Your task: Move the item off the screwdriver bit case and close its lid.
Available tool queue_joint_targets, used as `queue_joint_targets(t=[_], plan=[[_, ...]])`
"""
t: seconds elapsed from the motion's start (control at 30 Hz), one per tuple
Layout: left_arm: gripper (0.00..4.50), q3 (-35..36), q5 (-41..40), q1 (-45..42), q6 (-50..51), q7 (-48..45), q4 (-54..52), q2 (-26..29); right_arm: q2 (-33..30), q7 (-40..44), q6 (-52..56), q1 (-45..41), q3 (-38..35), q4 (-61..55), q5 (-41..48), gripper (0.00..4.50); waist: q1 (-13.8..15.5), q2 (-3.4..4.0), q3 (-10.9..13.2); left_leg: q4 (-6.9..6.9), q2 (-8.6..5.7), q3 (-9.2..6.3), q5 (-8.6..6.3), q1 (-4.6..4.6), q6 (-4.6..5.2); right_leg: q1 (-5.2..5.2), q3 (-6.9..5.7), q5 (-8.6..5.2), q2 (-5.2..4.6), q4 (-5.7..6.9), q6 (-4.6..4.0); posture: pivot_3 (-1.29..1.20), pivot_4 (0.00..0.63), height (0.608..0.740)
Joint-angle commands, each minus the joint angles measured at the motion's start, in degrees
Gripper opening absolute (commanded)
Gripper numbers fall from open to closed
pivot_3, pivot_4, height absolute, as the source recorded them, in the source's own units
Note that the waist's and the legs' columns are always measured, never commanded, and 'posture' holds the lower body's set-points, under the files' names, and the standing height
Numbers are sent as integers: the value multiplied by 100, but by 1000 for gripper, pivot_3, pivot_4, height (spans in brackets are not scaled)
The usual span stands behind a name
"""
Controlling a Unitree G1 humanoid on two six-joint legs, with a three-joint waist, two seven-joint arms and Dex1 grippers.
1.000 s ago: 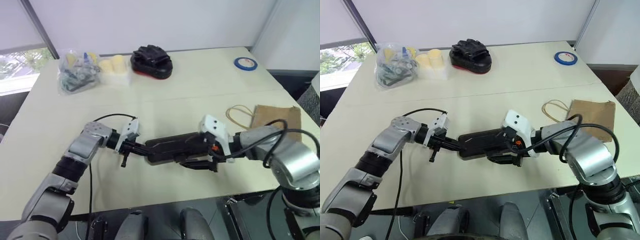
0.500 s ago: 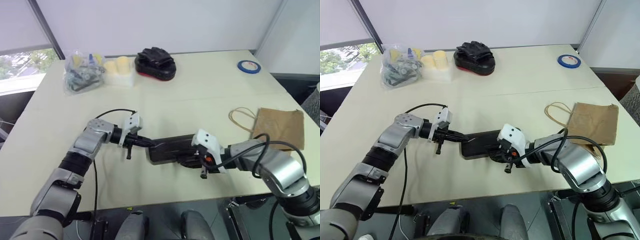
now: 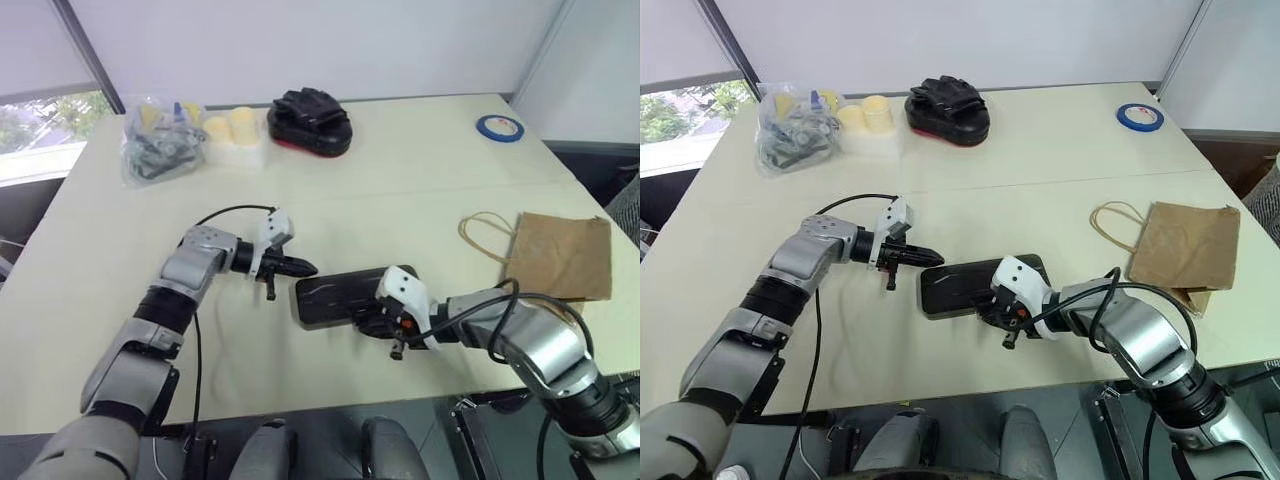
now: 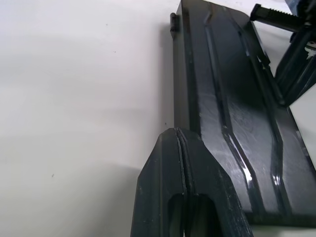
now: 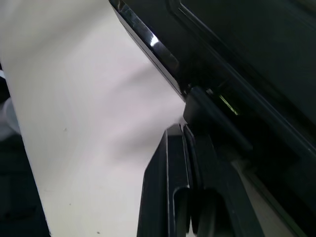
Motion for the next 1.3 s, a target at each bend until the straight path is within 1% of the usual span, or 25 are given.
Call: queue_joint_targets(t=[0.03, 0.37, 0.5, 0.63, 0.73, 0.87, 1.0, 1.1, 1.3], plan=[[0, -20, 138, -168, -272, 59, 137, -214, -7, -89, -171, 21, 27, 0, -91, 32, -2, -2, 1, 0, 0, 0, 0, 0, 0, 0, 1, 0, 0, -1, 0, 0, 150, 740], [0, -169, 688, -593, -1069, 258, 1425, -1098, -43, -120, -233, 27, 62, 35, -164, 32, 7, -4, 0, 1, -1, 10, -7, 4, 12, 7, -1, 0, 0, -2, 0, 0, 150, 740], [0, -279, 901, -571, -1334, 190, 1680, -1325, -20, -145, -263, 3, 70, 81, -211, 32, 3, -5, -1, 1, -1, 10, -8, 7, 14, 11, -1, 0, 0, -2, 0, 0, 150, 740], [0, -329, 1039, -495, -1460, 110, 1754, -1398, -32, -218, -457, -73, 199, 207, -432, 32, 2, -12, -6, 0, -1, 9, -8, 11, 14, 16, -1, 0, 0, -2, 0, 0, 150, 740], [0, -360, 1115, -424, -1518, 85, 1785, -1399, 71, -291, -531, -146, 202, 349, -508, 32, -5, -22, -13, 0, 0, 7, -11, 19, 20, 24, -3, 0, 1, -2, 0, 0, 150, 740], [0, -406, 1189, -271, -1566, 38, 1750, -1354, 28, -337, -787, -250, 393, 515, -787, 32, -45, -34, -26, 0, 1, 4, -11, 27, 21, 33, -3, 0, 3, -2, 0, 0, 150, 740], [0, -396, 1225, -184, -1564, 16, 1708, -1325, 74, -383, -937, -318, 417, 649, -837, 32, -103, -34, -27, -8, 3, -4, -16, 57, 28, 64, -9, 0, 5, -8, 0, 0, 150, 740], [0, -393, 1208, -96, -1471, -42, 1570, -1286, 104, -453, -1042, -388, 445, 770, -925, 32, -124, -34, -27, -21, 5, -4, -26, 101, 46, 99, -8, -1, 5, -14, 0, 0, 150, 740], [0, -400, 1175, 60, -1320, -36, 1341, -1258, 107, -509, -1363, -513, 611, 965, -1180, 32, -155, -36, -30, -23, 18, -8, -31, 117, 55, 104, -6, -2, 16, -13, 0, 0, 150, 740]])
